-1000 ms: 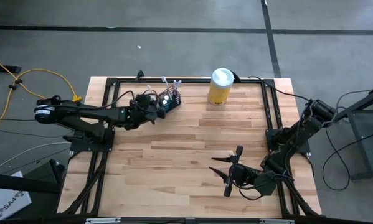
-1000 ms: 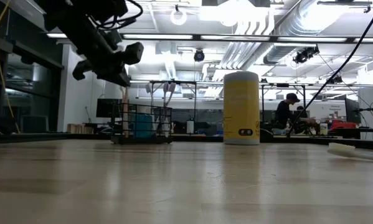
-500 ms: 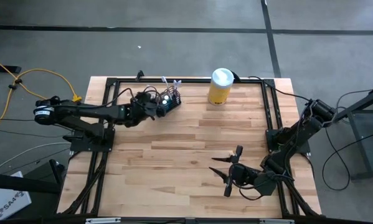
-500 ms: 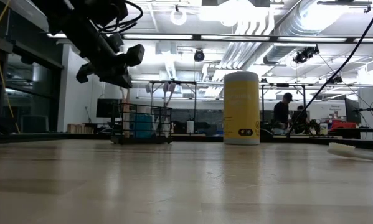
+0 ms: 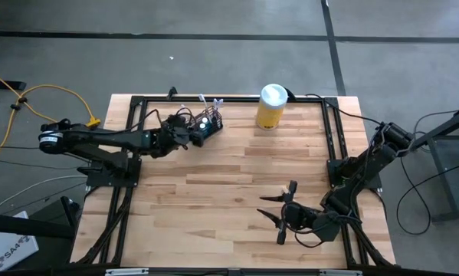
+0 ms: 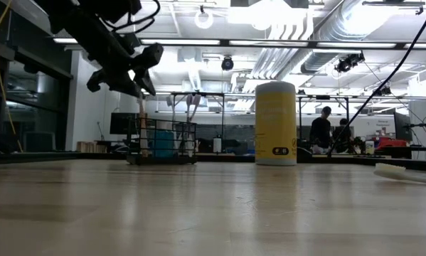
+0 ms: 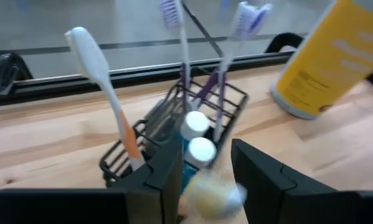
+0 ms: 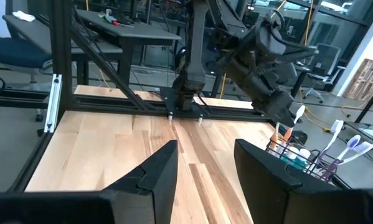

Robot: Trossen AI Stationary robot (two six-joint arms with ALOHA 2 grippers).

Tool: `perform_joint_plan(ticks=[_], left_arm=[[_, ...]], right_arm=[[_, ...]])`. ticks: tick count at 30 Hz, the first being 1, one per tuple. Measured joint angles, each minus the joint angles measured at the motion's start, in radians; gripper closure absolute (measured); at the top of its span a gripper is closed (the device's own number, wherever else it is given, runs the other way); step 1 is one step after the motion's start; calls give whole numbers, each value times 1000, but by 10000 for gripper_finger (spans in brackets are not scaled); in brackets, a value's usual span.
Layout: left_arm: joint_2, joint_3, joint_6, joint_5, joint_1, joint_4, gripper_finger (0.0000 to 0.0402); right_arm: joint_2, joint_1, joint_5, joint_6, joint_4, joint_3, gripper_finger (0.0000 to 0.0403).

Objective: Pick & Place toothbrushing station
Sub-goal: Put the orange toothbrush into the left section of the wire organizer

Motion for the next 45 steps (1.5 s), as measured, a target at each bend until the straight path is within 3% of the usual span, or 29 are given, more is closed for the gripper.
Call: perform_joint_plan(ticks=[6,17,21,25,34,39,45], left_arm=[[-41,0,6,-12,-75,1,270],[-155,2,137,-181,-210,23,270],[-179,2,182,-139,-267,87,270],[-164,2,237,-19,-340,161,270],[-25,2,463,14,-501,321,270],[72,2,554,60,-559,399,271],[191,2,557,81,-596,499,271]], right_arm=[[0,0,1,8,-5,0,253],[0,0,1,11,-5,0,253],[0,0,3,11,-5,0,253],[0,0,3,29,-16,0,253],[0,-7,-33,401,-369,0,253],[0,-8,-178,621,-564,0,253],[0,-36,-396,936,-851,0,253]])
